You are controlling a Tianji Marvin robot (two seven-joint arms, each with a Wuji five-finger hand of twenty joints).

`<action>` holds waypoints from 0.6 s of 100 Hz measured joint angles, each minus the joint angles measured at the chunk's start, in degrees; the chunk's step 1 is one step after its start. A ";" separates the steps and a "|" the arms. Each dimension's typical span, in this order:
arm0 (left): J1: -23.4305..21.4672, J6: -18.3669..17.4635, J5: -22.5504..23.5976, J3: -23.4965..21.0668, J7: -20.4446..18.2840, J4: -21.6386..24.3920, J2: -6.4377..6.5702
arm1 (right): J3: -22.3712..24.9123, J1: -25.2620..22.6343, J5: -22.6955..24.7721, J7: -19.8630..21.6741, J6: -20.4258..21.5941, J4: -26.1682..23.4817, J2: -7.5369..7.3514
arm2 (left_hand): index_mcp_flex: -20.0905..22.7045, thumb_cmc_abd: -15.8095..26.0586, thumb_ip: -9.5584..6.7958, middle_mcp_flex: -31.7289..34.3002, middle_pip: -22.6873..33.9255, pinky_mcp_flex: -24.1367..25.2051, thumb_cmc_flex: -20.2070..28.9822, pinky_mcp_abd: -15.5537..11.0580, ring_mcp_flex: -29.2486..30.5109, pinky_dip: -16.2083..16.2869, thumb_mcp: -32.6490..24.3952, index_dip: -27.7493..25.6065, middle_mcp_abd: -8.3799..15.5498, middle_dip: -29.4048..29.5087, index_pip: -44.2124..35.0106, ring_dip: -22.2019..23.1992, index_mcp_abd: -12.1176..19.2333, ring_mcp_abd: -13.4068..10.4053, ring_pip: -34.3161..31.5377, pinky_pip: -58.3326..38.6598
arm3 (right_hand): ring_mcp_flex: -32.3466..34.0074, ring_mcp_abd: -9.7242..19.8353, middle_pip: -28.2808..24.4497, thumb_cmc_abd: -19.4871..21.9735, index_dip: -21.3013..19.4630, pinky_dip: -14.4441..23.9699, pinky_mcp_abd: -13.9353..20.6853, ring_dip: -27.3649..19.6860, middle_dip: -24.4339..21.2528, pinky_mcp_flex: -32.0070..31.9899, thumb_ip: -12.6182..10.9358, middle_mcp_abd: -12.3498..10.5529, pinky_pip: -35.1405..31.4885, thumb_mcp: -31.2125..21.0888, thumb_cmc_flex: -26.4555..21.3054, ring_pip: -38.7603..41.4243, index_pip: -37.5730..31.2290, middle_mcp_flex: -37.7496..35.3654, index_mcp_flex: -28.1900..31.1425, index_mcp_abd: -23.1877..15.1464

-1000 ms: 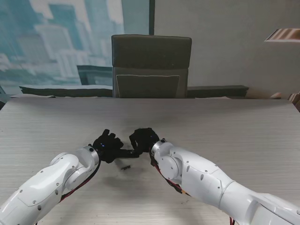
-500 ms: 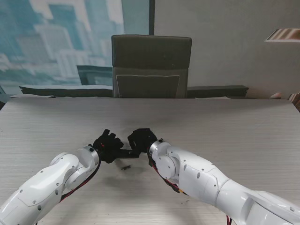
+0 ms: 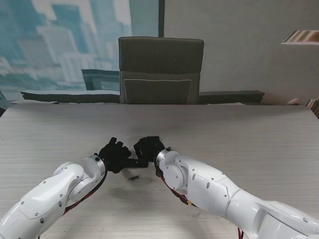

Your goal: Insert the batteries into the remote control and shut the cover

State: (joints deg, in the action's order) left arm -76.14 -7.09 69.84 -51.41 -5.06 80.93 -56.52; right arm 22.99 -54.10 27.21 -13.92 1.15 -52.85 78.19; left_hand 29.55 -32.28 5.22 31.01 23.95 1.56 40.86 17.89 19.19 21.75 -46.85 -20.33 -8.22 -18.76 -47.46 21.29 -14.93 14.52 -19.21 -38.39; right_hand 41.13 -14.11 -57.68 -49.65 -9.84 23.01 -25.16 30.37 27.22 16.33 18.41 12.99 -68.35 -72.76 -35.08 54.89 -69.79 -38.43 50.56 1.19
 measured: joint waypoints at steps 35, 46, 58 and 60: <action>-0.04 0.02 -0.08 -0.08 -0.10 0.04 -0.03 | 0.67 -0.76 0.12 -0.14 -1.34 -0.91 -0.21 | 0.00 0.44 0.00 0.00 0.00 0.00 0.01 0.00 0.00 0.00 0.58 0.00 -0.01 0.00 0.00 0.00 0.00 0.00 -0.01 0.00 | -0.05 0.11 0.01 -3.23 -2.76 0.00 -0.04 0.10 0.00 -0.09 0.00 0.12 0.00 0.25 2.19 0.57 -3.50 0.00 0.55 -3.06; -0.09 0.04 -0.10 -0.12 -0.13 0.08 -0.04 | 0.69 -0.86 0.18 -0.27 -1.49 -1.00 -0.23 | 0.00 0.60 0.00 0.00 0.00 0.00 0.02 0.00 0.00 0.00 0.87 0.00 -0.01 0.00 0.00 0.00 0.00 0.00 -0.01 0.00 | -0.07 0.12 0.01 -4.18 -4.54 0.00 -0.04 0.10 0.00 -0.09 0.00 0.13 0.01 0.28 3.05 0.63 -4.92 0.00 0.55 -3.57; -0.10 0.04 -0.10 -0.13 -0.16 0.11 -0.04 | 0.62 -0.90 0.32 -0.33 -1.77 -1.09 -0.23 | 0.00 0.61 0.00 0.00 0.00 0.00 0.11 0.00 0.00 0.00 1.01 0.00 -0.01 0.00 0.00 0.00 0.00 0.00 -0.01 0.00 | -0.17 0.16 0.01 -4.76 -6.33 0.00 -0.05 0.11 0.00 -0.09 0.00 0.16 0.01 0.29 3.74 0.84 -6.38 0.00 0.20 -3.88; -0.11 0.04 -0.10 -0.15 -0.17 0.12 -0.04 | 0.62 -0.91 0.34 -0.33 -1.81 -1.11 -0.23 | 0.00 0.62 0.00 0.00 0.00 0.00 0.14 0.00 0.00 0.00 1.03 0.00 -0.01 0.00 0.00 0.00 0.00 0.00 0.00 0.00 | -0.18 0.16 0.01 -4.77 -6.68 0.00 -0.05 0.12 0.00 -0.09 0.00 0.16 0.01 0.29 3.74 0.91 -6.48 0.00 0.20 -4.07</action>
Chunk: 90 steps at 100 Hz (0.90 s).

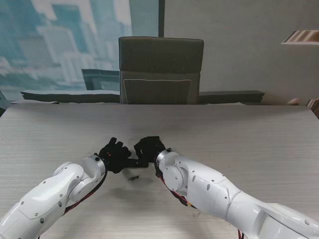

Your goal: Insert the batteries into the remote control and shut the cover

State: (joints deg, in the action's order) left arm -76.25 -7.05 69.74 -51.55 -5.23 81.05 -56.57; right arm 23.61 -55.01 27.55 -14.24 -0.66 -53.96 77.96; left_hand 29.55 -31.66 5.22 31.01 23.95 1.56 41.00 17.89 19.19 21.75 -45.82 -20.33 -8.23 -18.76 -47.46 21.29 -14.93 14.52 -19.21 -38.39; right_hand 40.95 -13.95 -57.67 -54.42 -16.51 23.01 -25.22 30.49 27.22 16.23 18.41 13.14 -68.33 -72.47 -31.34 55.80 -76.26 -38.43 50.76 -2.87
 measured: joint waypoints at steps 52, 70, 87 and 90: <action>-0.02 -0.03 0.00 0.02 -0.02 0.04 0.01 | -1.15 0.49 -0.36 0.01 -1.84 0.54 1.00 | 0.00 0.01 -0.01 0.00 0.00 0.00 0.37 0.00 0.00 0.00 0.22 0.35 0.00 0.00 0.01 0.00 0.00 0.00 0.00 0.00 | -0.06 -2.38 0.01 -0.02 -5.40 0.16 -0.18 1.67 0.00 0.01 0.00 1.29 -0.33 0.56 0.63 3.17 -2.83 -1.38 0.82 -1.90; -0.03 -0.04 0.00 0.01 -0.03 0.07 0.01 | -0.72 0.15 -0.68 -0.55 -2.35 0.60 1.31 | 0.01 0.05 -0.01 0.00 0.00 0.00 0.43 0.00 0.00 0.00 0.32 0.41 0.00 0.00 0.01 0.00 0.00 0.00 0.00 0.00 | 0.13 -2.45 0.02 3.63 -6.04 0.23 -0.22 1.53 -0.01 -0.10 0.00 1.32 -0.59 2.15 1.74 3.19 -2.63 -1.39 -3.03 -1.88; -0.06 -0.05 0.01 -0.02 -0.14 0.14 0.00 | 0.89 -1.04 -0.99 -1.39 -1.95 0.02 1.11 | 0.01 0.11 -0.01 0.01 0.00 0.00 0.48 0.00 0.00 0.00 0.44 0.47 0.00 0.00 0.01 0.00 0.00 0.00 0.00 0.00 | 0.16 -2.17 0.02 5.74 -2.08 0.09 -0.22 0.80 -0.01 0.15 0.00 1.33 -0.26 3.28 3.19 1.38 -0.48 -1.29 -8.95 -1.16; -0.06 -0.05 0.01 -0.02 -0.17 0.16 0.00 | 1.12 -1.23 -1.01 -1.54 -1.72 -0.11 1.00 | 0.01 0.39 -0.01 0.01 0.00 0.00 0.48 0.00 0.00 0.00 0.63 0.47 0.00 0.00 0.01 0.00 0.00 0.00 0.00 0.00 | 0.17 -2.17 0.02 5.79 -0.79 0.08 -0.22 0.62 -0.01 0.16 0.00 1.33 -0.23 3.43 3.17 0.86 0.32 -1.27 -9.94 -0.98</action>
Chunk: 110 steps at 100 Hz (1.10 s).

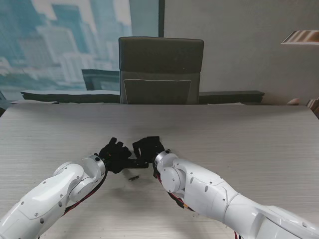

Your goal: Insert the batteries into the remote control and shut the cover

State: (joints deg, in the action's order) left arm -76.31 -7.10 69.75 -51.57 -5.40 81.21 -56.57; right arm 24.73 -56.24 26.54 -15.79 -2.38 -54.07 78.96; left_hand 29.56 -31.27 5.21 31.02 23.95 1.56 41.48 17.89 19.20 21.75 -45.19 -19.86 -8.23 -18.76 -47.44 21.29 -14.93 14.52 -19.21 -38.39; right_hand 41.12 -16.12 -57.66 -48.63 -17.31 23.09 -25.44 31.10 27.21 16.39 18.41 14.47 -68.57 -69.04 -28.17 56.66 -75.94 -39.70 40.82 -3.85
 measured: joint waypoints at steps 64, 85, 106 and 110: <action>-0.06 0.04 -0.05 -0.04 -0.50 0.28 -0.02 | 1.95 -2.37 8.51 -2.98 7.14 -3.50 -5.20 | 0.00 0.19 0.00 0.00 0.00 0.00 0.00 0.00 0.00 0.00 0.80 0.03 0.00 -0.01 0.01 0.00 0.00 0.00 0.00 0.00 | 0.03 0.66 0.00 -2.29 4.61 -0.03 0.00 -1.65 -0.01 0.00 -3.29 0.00 0.03 -2.03 1.71 -2.79 10.60 0.74 -2.16 1.15; -0.01 0.04 -0.09 0.05 -0.61 0.34 -0.01 | 0.53 -1.74 9.40 -3.64 7.48 -2.58 -5.27 | 0.00 0.25 0.00 0.00 0.00 0.00 0.00 0.00 0.00 0.00 1.00 0.03 0.00 -0.01 0.01 0.00 0.00 0.00 0.00 0.00 | 0.04 0.66 0.00 -3.06 4.61 -0.03 0.00 -1.65 -0.01 0.09 -3.29 0.00 0.03 -2.58 0.77 -2.80 10.70 0.74 -1.46 1.08; -0.02 0.04 -0.14 0.04 -0.59 0.33 -0.01 | -0.99 -0.79 9.42 -4.77 7.08 -0.25 -4.35 | 0.00 0.27 0.00 0.00 0.00 0.00 0.00 0.00 0.00 0.00 1.12 0.03 0.00 -0.01 0.01 0.00 0.00 0.00 0.00 0.00 | 0.72 1.06 0.00 -3.69 8.83 -0.04 0.00 -0.67 -0.01 1.00 -1.24 0.00 0.03 -2.58 -1.36 -0.93 7.56 0.63 1.20 -2.12; -0.05 0.04 -0.14 0.01 -0.56 0.33 -0.01 | -1.41 -0.52 9.45 -5.03 7.00 0.10 -4.17 | 0.00 0.27 0.00 0.00 0.00 0.00 0.00 0.00 0.00 0.00 1.15 0.03 0.00 -0.01 0.01 0.00 0.00 0.00 0.00 0.00 | 1.33 0.98 0.00 -3.69 9.19 -0.04 0.00 -0.74 0.00 1.30 -0.78 0.00 0.03 -2.58 -1.36 -1.05 6.93 0.58 1.78 -2.18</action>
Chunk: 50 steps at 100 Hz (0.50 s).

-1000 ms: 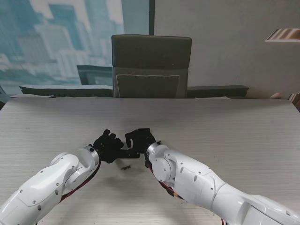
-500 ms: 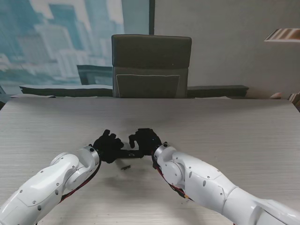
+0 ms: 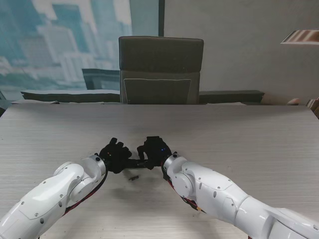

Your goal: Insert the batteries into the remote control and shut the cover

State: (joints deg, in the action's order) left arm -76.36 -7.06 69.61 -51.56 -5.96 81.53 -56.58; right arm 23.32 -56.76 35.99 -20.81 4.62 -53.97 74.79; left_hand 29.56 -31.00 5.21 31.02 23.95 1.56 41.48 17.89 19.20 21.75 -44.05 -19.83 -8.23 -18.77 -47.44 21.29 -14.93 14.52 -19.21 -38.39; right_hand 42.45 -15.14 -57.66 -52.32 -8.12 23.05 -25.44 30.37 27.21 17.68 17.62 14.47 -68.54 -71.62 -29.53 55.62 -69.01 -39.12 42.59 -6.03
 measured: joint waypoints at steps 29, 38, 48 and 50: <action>-0.09 0.00 0.07 -0.08 0.14 -0.01 -0.03 | -1.28 1.00 0.74 -0.72 -0.56 1.28 0.88 | 0.00 0.09 0.00 0.00 0.00 0.00 0.00 0.00 0.00 0.00 0.00 0.02 0.00 0.00 0.00 0.00 0.00 0.00 0.00 0.00 | 2.31 0.04 -0.11 4.13 1.15 0.00 0.00 -1.27 -0.54 1.64 0.08 -0.04 0.00 0.33 -3.50 -1.22 -2.40 -3.68 3.03 0.99; -0.09 -0.01 0.07 -0.08 0.15 -0.01 -0.03 | -1.22 0.91 0.84 -0.74 -1.20 1.15 0.91 | 0.00 0.10 -0.01 0.00 0.00 0.00 0.00 0.00 0.00 0.00 0.00 0.03 0.00 0.00 0.00 0.00 0.00 0.00 0.00 0.00 | 2.92 0.10 -0.12 4.81 0.86 0.00 0.00 -0.97 -1.26 2.01 0.12 -0.04 -0.03 0.33 -3.50 -1.16 -2.20 -4.65 3.03 3.11; -0.05 -0.01 0.07 0.00 0.15 -0.01 -0.01 | -0.59 0.38 0.69 -0.69 -2.16 0.71 0.91 | 0.00 0.51 -0.01 0.00 0.00 0.00 0.00 0.00 0.00 0.00 0.35 0.03 0.00 0.00 0.00 0.00 -0.02 0.00 0.00 0.00 | 3.01 0.16 -0.12 4.86 0.72 -0.01 0.00 -0.82 -1.75 2.30 0.15 -0.04 -0.05 0.33 -3.50 -0.19 -1.98 -5.14 3.56 4.56; -0.05 -0.01 0.07 0.01 0.14 -0.01 -0.01 | -0.44 0.26 0.66 -0.67 -2.36 0.58 0.90 | 0.00 0.53 -0.01 0.00 0.00 0.00 0.00 0.00 0.00 0.00 0.39 0.03 0.00 0.00 0.00 0.00 -0.02 0.00 0.00 0.00 | 3.01 0.16 -0.12 4.86 0.46 -0.01 0.00 -0.82 -1.86 2.35 0.15 -0.04 -0.06 0.33 -3.50 -0.18 -1.98 -5.25 3.57 4.71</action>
State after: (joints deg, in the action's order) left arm -76.41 -7.08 69.68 -51.55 -5.82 81.52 -56.59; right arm 22.88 -56.50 36.65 -21.49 2.26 -53.39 75.69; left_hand 29.56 -30.47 5.20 31.02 23.95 1.56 41.48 17.89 19.20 21.75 -43.66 -19.81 -8.23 -18.77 -47.44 21.29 -14.95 14.52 -19.22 -38.39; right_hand 45.46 -14.97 -57.78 -47.46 -7.65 23.05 -25.44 29.55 25.34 20.03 17.77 14.44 -68.60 -71.30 -33.03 55.43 -70.99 -44.38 46.17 -1.32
